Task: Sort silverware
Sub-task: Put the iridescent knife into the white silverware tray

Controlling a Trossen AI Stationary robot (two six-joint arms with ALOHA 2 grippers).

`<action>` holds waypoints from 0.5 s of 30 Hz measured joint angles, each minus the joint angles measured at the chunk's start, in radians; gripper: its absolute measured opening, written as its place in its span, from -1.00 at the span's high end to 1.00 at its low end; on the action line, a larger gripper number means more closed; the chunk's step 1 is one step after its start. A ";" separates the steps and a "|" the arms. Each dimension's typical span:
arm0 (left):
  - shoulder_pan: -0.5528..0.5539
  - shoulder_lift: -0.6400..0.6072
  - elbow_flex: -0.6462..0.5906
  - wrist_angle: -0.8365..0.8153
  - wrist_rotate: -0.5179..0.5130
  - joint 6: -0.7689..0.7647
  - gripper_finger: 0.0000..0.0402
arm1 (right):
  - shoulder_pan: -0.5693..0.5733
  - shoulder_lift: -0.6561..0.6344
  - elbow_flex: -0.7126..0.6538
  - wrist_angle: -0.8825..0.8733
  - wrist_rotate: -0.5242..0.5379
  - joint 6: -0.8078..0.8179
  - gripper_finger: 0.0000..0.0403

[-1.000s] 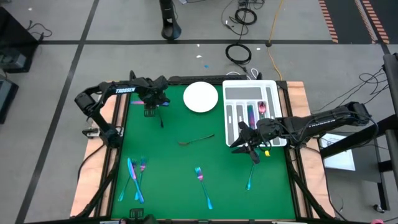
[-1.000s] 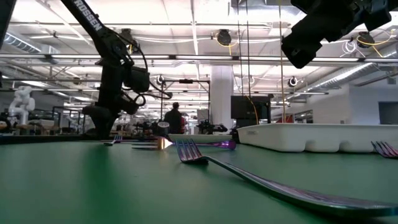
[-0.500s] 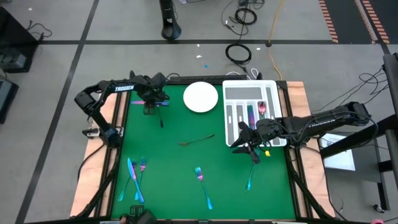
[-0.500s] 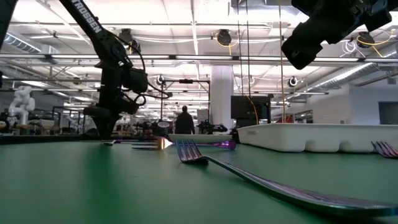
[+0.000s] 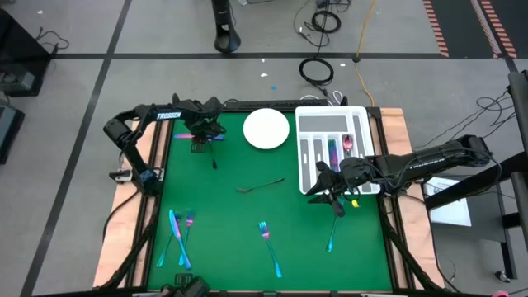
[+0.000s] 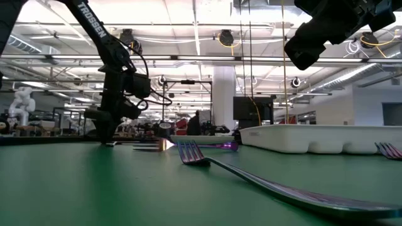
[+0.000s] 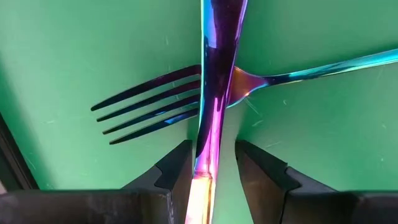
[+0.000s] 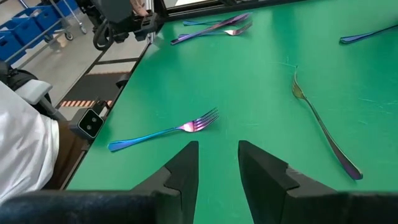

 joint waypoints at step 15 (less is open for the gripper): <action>0.000 0.010 0.067 -0.052 0.009 -0.005 0.84 | 0.000 0.000 0.000 0.000 0.000 -0.008 0.48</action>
